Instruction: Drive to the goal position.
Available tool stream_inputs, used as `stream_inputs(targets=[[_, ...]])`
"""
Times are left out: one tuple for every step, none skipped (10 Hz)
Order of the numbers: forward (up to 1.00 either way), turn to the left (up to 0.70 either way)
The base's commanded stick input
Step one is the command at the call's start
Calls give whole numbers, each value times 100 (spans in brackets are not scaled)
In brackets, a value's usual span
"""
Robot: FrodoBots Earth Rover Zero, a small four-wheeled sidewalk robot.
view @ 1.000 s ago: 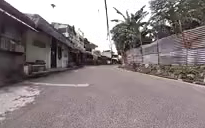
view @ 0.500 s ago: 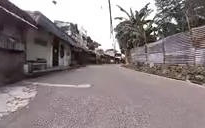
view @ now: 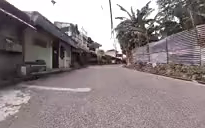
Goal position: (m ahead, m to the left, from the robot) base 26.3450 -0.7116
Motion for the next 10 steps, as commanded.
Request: stream_inputs(targets=[[50,7],[50,7],[50,7],[50,7],[50,7],[50,7],[50,7],[50,7],[50,7],[50,7]])
